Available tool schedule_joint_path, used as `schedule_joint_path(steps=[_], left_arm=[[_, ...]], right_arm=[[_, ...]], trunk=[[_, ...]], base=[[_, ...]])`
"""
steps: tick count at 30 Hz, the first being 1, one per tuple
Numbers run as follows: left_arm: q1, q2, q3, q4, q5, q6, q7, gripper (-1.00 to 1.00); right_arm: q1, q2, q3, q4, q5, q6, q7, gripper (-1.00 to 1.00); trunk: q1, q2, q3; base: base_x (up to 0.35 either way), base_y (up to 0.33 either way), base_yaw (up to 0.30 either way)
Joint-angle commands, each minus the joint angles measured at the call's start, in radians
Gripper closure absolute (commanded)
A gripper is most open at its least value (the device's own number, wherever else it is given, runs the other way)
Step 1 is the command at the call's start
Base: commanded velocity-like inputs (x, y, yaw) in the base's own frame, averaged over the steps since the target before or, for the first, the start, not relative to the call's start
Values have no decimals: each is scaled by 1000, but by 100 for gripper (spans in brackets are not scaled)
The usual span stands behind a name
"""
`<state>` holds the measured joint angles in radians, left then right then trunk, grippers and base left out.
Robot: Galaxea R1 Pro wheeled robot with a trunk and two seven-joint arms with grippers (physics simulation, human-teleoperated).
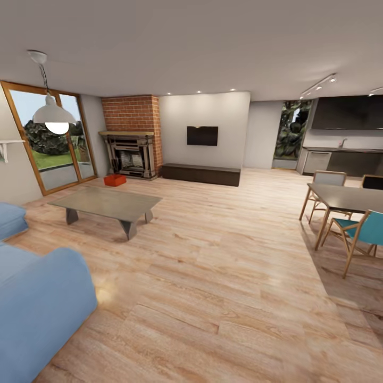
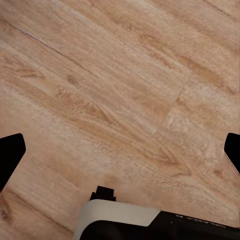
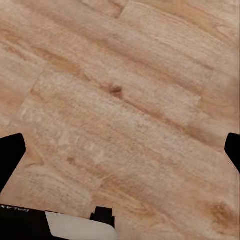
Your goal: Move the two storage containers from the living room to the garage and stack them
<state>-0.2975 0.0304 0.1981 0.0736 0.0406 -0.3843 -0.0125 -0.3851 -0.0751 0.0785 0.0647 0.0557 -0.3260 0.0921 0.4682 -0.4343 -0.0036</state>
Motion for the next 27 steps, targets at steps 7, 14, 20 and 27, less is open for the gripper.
schedule_joint_path(steps=[7, 14, 20, 27], left_arm=[[-2, 0, 1, 5, 4, -7, -1, -100], [-1, 0, 1, 5, 4, -7, -1, -100], [-2, 0, 1, 5, 4, -7, -1, -100], [-1, 0, 1, 5, 4, -7, -1, -100]], right_arm=[[-1, 0, 7, 4, 1, -7, 0, -100], [-1, 0, 7, 4, 1, -7, 0, -100], [-1, 0, 7, 4, 1, -7, 0, -100], [-1, 0, 7, 4, 1, -8, 0, -100]], trunk=[[1, -1, 0], [1, -1, 0], [1, -1, 0], [1, -1, 0]], base=[[326, -6, 0], [326, -62, 0], [325, -83, 0], [325, -116, 0]])
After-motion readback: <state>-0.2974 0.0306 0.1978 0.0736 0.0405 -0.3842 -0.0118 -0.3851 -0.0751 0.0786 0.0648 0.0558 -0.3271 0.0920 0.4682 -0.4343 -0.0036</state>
